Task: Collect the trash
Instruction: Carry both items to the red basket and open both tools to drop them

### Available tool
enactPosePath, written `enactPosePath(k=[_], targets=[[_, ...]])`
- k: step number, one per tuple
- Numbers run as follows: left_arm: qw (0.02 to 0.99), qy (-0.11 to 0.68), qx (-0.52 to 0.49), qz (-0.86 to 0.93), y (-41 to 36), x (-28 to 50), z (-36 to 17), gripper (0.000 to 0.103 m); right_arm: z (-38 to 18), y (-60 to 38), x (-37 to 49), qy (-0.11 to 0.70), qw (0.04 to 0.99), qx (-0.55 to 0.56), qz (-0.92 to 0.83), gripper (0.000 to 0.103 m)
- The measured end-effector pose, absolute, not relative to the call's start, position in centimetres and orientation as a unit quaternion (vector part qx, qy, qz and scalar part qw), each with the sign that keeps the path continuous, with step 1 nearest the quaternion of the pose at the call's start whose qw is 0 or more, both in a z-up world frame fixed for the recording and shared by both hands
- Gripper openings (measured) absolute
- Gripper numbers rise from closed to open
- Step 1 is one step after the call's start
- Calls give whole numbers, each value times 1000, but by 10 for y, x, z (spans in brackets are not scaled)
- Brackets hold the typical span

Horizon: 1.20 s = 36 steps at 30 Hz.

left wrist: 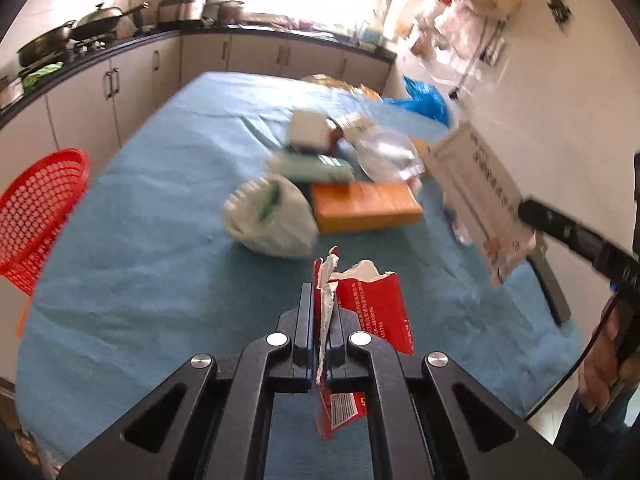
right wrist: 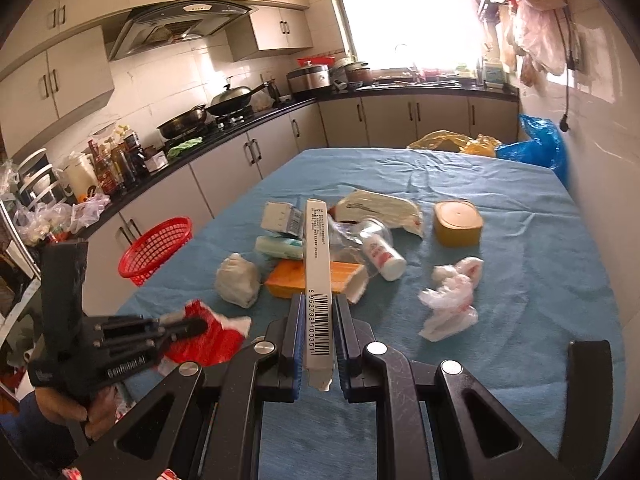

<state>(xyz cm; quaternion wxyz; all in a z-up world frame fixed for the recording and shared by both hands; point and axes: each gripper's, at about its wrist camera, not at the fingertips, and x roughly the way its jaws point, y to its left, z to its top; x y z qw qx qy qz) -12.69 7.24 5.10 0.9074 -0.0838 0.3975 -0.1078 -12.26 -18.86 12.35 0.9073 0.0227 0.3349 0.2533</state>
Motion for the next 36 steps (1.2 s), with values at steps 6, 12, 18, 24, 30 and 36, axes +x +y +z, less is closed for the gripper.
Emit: enactPosePath(k=[6,12,18,24,30,36], targets=[[923,365,-103,-68,119,-128,73,3,129,-153,-113,342,895,13,286,15],[931,342,-125,-16,172,-128,88,3,137,-101,-99,351,877,1,329,15],[937,316,-145,42,237,-127,102,3,146,-31,-79,364,855,-10,371,15],[929,314,-170,96,306,-114,97,3,141,53,-48,394,823,-15,408,15],[917,324,-186,142,354,-93,79,3,125,129,-14,423,800,-17,425,15],[910,331,-190,163,379,-80,65,24,106,170,10,436,795,-8,421,18]])
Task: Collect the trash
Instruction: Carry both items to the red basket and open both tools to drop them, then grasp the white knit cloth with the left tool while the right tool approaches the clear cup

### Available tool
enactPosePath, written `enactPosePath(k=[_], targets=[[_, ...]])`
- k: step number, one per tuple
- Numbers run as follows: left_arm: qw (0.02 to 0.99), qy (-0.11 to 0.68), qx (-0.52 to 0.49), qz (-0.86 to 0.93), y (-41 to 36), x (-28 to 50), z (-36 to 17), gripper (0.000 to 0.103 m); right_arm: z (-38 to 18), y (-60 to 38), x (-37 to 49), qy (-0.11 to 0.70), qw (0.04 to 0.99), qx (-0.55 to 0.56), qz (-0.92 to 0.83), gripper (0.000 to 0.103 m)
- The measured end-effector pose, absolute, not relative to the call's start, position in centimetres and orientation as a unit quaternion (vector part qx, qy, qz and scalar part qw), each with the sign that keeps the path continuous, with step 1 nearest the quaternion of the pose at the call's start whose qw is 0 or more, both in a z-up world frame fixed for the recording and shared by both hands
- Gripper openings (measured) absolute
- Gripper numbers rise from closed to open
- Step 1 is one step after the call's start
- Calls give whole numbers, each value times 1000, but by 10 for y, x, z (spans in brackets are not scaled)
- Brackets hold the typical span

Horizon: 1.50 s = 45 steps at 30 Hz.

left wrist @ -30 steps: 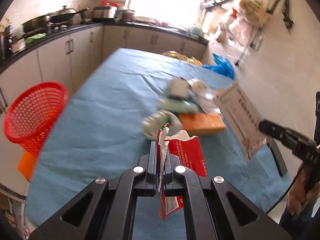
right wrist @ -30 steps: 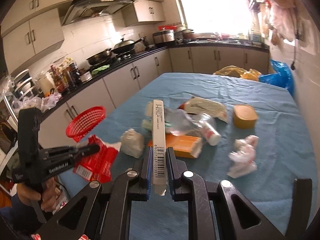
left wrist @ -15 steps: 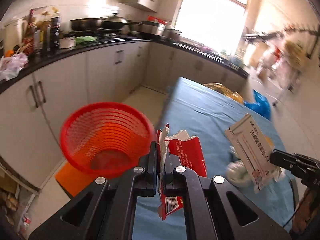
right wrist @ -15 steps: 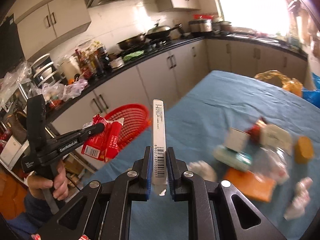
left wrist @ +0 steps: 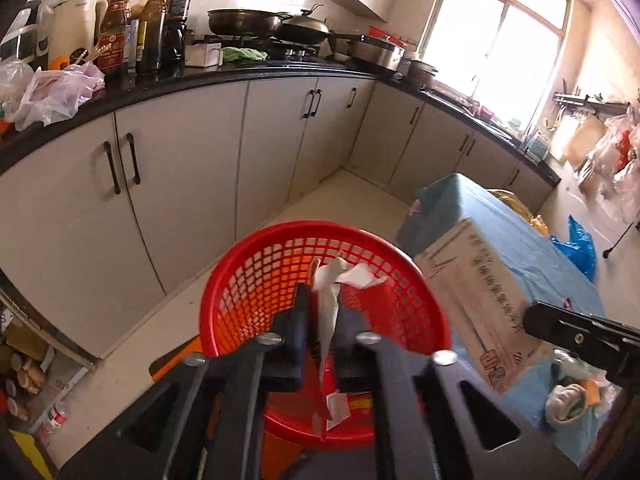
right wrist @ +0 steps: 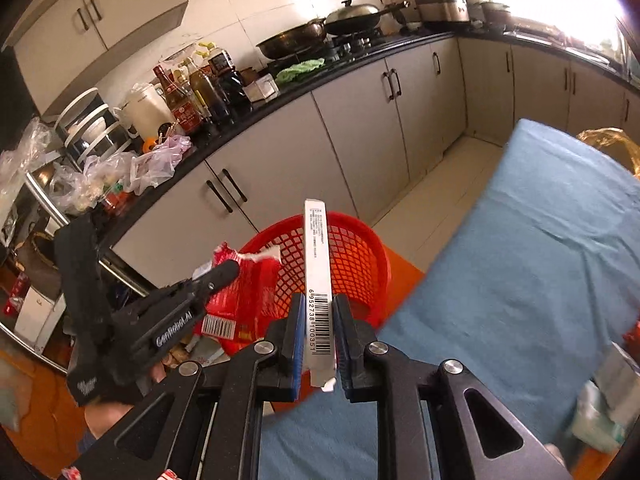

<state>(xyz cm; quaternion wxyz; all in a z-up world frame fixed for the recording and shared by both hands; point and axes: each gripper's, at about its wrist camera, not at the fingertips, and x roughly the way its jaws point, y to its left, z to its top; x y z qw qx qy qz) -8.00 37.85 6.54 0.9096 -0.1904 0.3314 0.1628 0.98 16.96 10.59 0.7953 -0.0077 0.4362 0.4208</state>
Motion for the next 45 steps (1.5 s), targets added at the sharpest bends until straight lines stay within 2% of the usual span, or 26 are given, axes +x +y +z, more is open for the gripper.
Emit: enactPosePath(k=[1,3,7,9,10,11,13,26,32,35,39,45], targets=[[910,330,-191,165,380,-81,65,41,105,168,11,435,799,-6,415,20],[913,318,-191,168,379,-86,67,53,106,160,10,433,800,-2,415,20],[921,308,-185,154,367,-97,74,54,116,127,-2,414,816,-7,404,20],[925,301,-182,141,351,-104,79,61,120,104,-12,402,826,-5,396,29],[928,298,-180,136,344,-107,80,63,122,93,-17,396,829,-2,394,37],[930,296,-176,129,334,-109,82,64,123,79,-23,389,835,2,390,42],[934,298,-164,109,314,-111,84,64,124,59,-33,382,841,2,383,43],[933,339,-117,-11,186,-102,76,72,123,-117,-47,344,893,96,273,44],[919,369,-117,-75,142,-84,67,91,109,-174,-32,334,905,146,217,47],[912,388,-101,-85,118,-70,57,92,101,-188,-26,336,905,159,208,54],[901,417,-85,-84,98,-52,38,92,92,-193,-18,343,899,175,208,54],[906,407,-83,-78,85,-42,29,92,81,-193,-12,352,893,180,213,54]])
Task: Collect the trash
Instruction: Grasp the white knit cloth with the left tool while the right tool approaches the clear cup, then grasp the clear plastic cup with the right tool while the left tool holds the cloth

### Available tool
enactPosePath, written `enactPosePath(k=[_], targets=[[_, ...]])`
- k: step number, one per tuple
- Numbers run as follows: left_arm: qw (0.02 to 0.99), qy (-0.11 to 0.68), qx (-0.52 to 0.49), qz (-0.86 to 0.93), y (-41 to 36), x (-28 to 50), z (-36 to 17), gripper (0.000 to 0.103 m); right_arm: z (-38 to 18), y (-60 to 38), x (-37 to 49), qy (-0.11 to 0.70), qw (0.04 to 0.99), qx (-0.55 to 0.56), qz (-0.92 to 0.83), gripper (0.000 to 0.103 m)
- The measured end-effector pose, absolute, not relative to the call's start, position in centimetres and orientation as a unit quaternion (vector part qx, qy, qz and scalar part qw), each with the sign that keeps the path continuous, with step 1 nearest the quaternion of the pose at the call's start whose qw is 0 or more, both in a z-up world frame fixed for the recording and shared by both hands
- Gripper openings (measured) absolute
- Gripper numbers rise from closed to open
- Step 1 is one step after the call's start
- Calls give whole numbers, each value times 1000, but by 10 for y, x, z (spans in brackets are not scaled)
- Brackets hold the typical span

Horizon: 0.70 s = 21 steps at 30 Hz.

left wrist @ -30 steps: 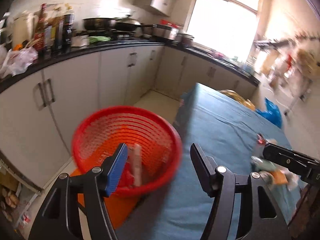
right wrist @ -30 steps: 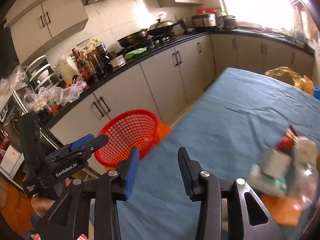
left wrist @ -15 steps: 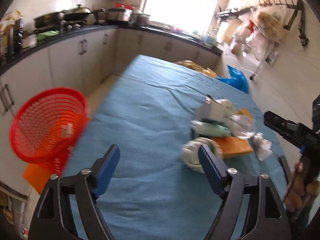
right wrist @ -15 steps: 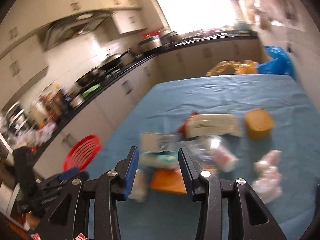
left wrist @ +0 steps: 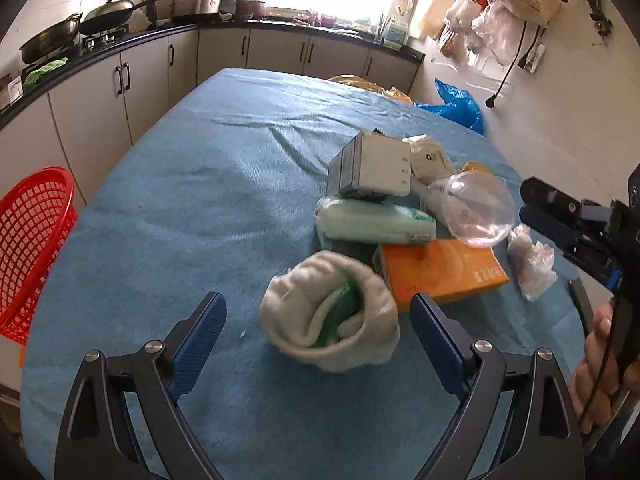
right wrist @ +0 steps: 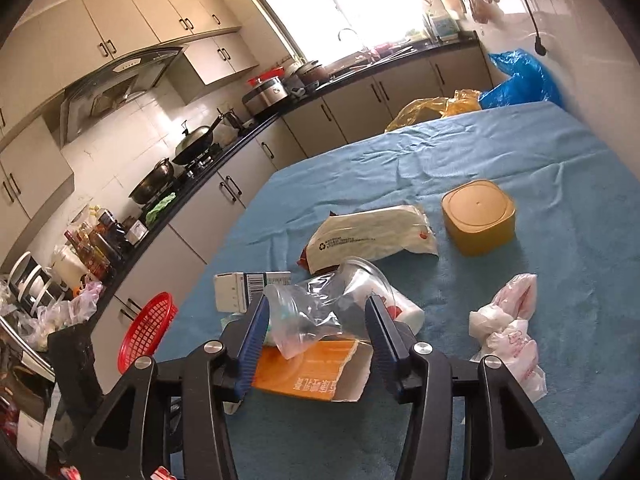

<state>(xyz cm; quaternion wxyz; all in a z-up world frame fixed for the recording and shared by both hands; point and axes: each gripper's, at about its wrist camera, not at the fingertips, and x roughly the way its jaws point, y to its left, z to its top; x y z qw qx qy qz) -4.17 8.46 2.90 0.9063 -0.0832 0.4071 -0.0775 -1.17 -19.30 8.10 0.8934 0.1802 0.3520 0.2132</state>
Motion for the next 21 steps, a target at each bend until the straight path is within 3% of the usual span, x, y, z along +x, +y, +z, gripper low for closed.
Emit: enactPosePath(k=[2,4,9,21], targets=[[906,406,-90,-78,84,-38,27,90,81,-192,-12,351,895,178,210,54],[900,416,-95,-90,83,-35,22,57,80,-192,-12,350,896,178,208,54],[898,408,-129,-102,96,-37,21,42,78,-197,-11,349,898,184,196,55],[905,359,-197,-112,125,-49,28,41,85,-150,7,379,912,45,150,67]])
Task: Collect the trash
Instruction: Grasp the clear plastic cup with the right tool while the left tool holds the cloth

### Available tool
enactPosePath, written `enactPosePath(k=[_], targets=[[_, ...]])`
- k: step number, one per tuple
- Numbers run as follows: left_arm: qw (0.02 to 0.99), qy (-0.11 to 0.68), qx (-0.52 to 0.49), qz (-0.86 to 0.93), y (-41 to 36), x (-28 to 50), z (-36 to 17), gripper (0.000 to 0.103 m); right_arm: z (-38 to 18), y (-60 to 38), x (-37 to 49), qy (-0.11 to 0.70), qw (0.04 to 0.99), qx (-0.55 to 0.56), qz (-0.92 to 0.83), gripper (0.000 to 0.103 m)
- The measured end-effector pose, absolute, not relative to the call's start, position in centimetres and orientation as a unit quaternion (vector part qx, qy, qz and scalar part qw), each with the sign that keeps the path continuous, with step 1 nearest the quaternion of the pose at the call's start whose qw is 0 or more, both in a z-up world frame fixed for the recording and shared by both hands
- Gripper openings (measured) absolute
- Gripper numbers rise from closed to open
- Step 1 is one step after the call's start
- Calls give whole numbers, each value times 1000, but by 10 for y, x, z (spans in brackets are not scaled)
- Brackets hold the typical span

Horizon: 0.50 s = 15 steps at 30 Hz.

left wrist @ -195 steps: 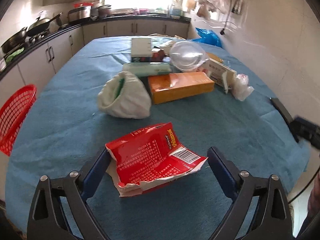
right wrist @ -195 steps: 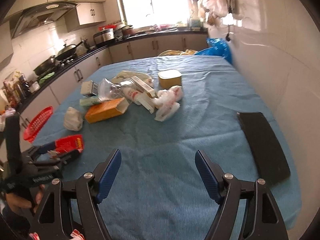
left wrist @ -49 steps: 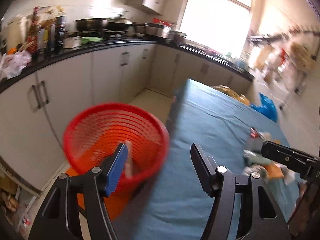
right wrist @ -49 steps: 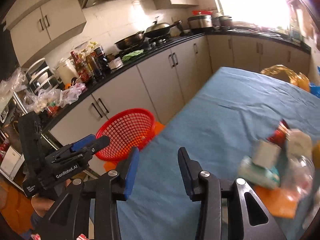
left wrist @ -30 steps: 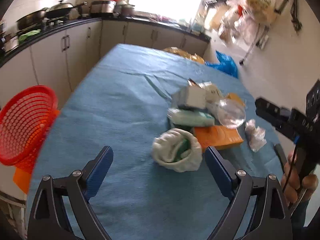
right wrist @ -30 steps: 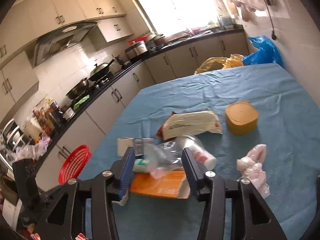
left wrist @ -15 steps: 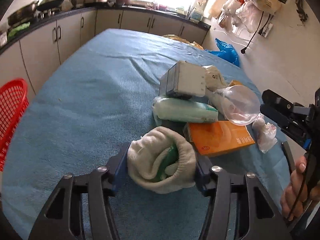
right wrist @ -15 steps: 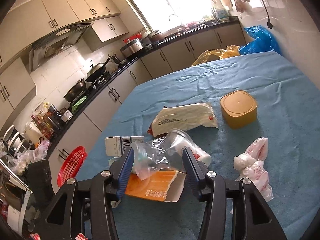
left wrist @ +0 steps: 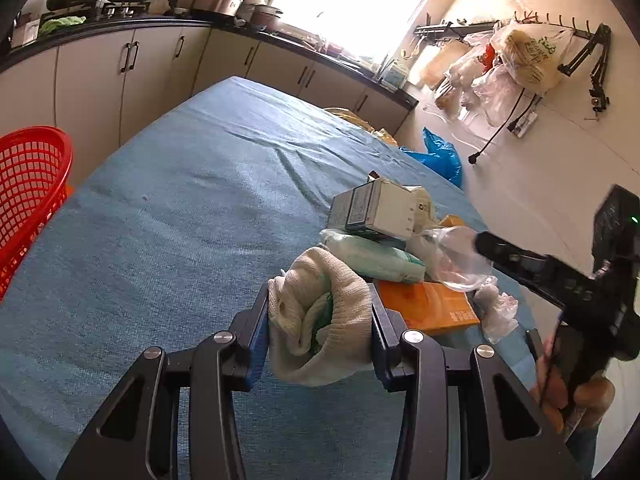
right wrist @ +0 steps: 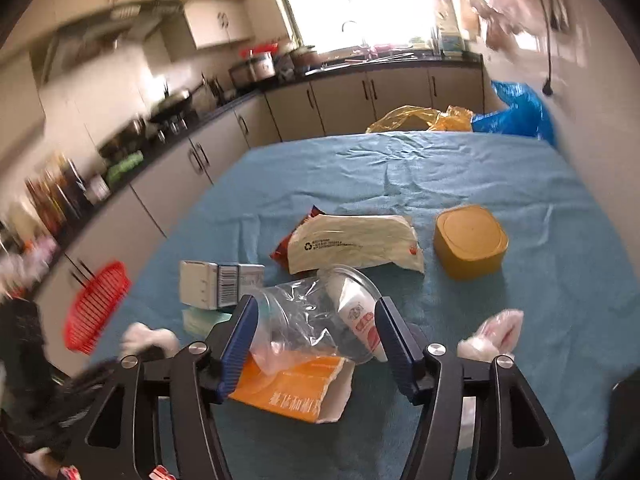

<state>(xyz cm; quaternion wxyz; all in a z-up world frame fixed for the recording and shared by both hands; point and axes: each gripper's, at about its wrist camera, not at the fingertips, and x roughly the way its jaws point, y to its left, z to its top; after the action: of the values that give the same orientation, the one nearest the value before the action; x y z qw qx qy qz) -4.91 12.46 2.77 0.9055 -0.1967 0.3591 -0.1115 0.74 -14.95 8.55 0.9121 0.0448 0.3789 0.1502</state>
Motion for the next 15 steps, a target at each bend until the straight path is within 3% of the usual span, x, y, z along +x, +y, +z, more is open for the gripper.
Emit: enactPosePath(k=[4,6,10,15], targets=[[904,357,-200,-119,125,-49,28,41,78,-144,17,388,909,11,153,84],[904,357,-200,-121,125,-49,27,41,74,-142,20,391,907,-6,155,86],[904,358,-200,-125,129,-49,27,41,67,-146,24,396,904,4,162,86],[903,359,-201,-124,127,-49,26,41,66,-154,19,384,907,27,170,69]])
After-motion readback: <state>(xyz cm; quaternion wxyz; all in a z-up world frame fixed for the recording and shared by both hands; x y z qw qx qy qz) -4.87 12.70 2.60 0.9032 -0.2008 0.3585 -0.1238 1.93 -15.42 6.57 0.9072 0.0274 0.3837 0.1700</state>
